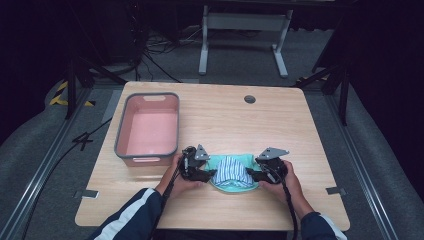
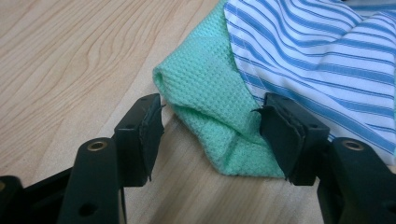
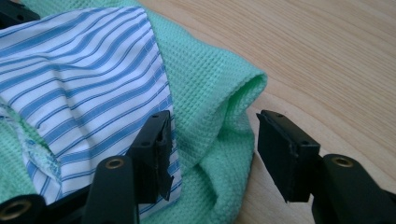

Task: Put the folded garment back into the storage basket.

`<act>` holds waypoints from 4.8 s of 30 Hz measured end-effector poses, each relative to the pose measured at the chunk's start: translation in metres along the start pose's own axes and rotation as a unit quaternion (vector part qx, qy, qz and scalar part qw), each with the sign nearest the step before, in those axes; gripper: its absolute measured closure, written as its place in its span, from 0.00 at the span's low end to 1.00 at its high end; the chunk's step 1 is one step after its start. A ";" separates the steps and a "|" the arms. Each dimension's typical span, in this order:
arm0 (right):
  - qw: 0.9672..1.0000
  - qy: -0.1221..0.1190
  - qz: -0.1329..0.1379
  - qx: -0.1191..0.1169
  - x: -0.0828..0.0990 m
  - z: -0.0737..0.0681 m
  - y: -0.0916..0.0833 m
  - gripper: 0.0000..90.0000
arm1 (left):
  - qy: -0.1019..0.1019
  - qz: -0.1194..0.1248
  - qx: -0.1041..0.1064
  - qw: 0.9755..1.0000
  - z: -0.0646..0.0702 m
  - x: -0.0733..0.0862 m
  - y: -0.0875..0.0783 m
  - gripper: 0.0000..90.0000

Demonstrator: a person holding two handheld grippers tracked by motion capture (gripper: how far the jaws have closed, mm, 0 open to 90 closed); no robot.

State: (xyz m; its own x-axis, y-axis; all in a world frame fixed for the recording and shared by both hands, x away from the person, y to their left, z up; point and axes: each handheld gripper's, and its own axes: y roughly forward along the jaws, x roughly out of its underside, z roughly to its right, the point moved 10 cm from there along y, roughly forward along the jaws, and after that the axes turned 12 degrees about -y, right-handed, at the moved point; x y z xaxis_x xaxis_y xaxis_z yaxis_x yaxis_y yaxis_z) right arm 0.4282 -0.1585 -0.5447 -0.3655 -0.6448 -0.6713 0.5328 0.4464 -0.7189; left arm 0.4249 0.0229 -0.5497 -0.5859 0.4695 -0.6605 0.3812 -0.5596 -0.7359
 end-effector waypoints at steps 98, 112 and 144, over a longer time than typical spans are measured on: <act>0.995 0.017 0.092 -0.019 -0.083 0.011 -0.059 0.92 | 0.057 0.057 0.009 0.997 0.004 -0.072 -0.075 0.93; 0.993 0.005 0.113 -0.015 -0.121 0.013 -0.065 0.92 | 0.052 0.081 -0.010 0.995 -0.012 -0.086 -0.111 0.93; 0.989 -0.035 0.135 -0.050 -0.212 -0.025 -0.040 0.92 | 0.022 0.099 -0.074 0.992 -0.077 -0.061 -0.184 0.93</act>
State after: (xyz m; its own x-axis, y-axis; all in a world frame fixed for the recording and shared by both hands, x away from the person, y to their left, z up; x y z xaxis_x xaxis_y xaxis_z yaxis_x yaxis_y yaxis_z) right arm 0.4649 -0.0246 -0.3781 -0.1643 -0.5328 -0.8301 0.5241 0.6658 -0.5311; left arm 0.4455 0.1502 -0.3858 -0.4587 0.3910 -0.7979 0.5884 -0.5392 -0.6025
